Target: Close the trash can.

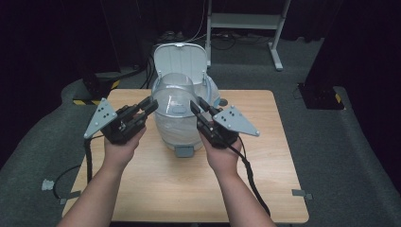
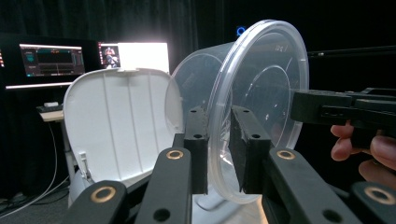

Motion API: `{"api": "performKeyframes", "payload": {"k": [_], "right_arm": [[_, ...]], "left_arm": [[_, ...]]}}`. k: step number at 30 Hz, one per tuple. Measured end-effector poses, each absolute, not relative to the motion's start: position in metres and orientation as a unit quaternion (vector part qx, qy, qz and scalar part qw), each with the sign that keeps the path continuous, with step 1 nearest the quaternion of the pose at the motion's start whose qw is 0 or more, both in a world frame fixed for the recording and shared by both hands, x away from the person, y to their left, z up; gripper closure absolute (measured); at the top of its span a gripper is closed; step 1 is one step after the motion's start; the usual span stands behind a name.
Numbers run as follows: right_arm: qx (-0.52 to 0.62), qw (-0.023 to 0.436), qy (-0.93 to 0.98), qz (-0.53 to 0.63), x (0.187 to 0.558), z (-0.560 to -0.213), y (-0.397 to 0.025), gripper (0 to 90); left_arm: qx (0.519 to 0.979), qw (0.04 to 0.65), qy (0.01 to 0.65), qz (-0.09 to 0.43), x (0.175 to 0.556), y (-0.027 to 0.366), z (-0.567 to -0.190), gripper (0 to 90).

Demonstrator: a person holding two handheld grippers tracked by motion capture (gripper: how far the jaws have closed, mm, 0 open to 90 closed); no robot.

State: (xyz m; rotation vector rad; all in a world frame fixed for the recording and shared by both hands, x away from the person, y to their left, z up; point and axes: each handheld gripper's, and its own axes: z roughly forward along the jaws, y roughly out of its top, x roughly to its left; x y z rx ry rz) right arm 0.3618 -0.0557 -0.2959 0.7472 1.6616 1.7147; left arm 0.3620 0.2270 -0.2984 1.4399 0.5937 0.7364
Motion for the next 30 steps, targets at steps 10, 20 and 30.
{"api": "performKeyframes", "payload": {"k": [10, 20, 30], "right_arm": [[0.308, 0.319, 0.638, 0.630, 0.420, -0.295, -0.047, 73.9], [0.336, 0.323, 0.650, 0.600, 0.441, -0.313, -0.055, 53.8], [0.394, 0.338, 0.636, 0.571, 0.442, -0.353, -0.100, 70.2]], "left_arm": [[0.633, 0.647, 0.290, 0.309, 0.424, 0.226, -0.301, 75.4], [0.630, 0.636, 0.336, 0.293, 0.442, 0.235, -0.322, 48.4], [0.613, 0.595, 0.416, 0.314, 0.454, 0.278, -0.373, 67.2]]}}
